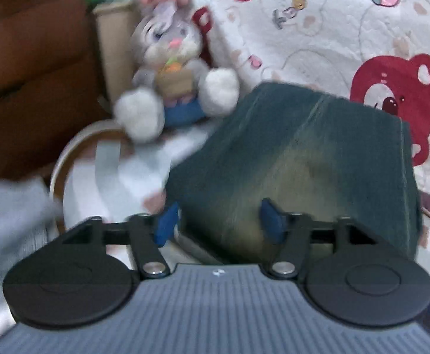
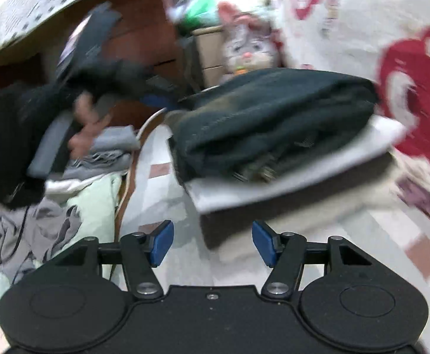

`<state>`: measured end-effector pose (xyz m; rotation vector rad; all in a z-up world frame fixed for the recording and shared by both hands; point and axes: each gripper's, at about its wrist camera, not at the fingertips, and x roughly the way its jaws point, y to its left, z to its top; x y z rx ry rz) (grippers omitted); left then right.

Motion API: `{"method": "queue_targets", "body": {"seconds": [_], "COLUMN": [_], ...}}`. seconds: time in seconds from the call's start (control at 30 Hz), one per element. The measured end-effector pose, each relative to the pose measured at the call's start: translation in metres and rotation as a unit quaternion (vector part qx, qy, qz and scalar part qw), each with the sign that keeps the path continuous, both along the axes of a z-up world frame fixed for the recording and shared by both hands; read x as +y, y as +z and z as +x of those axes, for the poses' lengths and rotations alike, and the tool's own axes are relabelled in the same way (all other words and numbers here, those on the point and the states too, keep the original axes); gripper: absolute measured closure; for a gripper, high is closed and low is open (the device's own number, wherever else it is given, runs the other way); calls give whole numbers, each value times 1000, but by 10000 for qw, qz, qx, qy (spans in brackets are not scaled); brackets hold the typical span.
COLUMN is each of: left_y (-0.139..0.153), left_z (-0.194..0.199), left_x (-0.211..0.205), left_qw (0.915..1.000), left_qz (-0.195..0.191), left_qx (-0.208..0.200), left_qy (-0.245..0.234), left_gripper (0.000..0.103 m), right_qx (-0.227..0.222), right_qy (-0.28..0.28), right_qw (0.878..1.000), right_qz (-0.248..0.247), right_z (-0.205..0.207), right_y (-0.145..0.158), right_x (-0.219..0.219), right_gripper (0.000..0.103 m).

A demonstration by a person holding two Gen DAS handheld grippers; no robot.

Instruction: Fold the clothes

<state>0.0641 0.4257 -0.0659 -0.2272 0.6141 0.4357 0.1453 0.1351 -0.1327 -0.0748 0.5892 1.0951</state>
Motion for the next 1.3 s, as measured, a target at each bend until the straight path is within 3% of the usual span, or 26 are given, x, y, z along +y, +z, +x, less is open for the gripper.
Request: {"method": "queue_targets", "body": {"seconds": [0.07,0.2,0.37,0.4,0.43,0.5,0.63,0.8,0.97,1.03,1.3], "left_y": [-4,-5,-10,-8,-5,1,12,20,13,12,11], "left_z": [-14,-24,-34,-36,-37,-41,-47,-55,-72,-79,-98], "left_x": [-4,-38,-101,-115,-130,-160,-206,-253,-296,-307,-334], "left_qw": [9992,9987,9955,9952,9952,9958,9942,9931,9909,9907,9881], "left_qz": [-371,-235,-435,-440,-413,-227,182,522,811,809,787], "left_qx": [36,446,725,732,739,699,580,681,911,935,1058], "left_qy": [139,-6,-424,-473,-485,-544,-883,-799,-570,-563,-796], "left_gripper": [41,39,34,30,21,13,9,1,0,0,0], "right_qx": [119,109,62,53,48,71,-65,-165,-114,-133,-22], "right_qy": [-320,-847,-1246,-1313,-1375,-1484,-1447,-1337,-1366,-1498,-2074], "right_qw": [9994,9962,9918,9909,9900,9883,9893,9908,9903,9882,9766], "right_qz": [78,143,271,290,303,359,188,134,217,295,577], "right_z": [-1,-3,-9,-12,-14,-19,-24,-35,-59,-70,-93], "right_y": [1,9,19,21,22,22,28,43,46,46,37], "right_x": [-23,-61,-94,-100,-106,-119,-138,-163,-196,-209,-246], "right_gripper": [38,38,37,37,36,36,35,31,26,22,21]}}
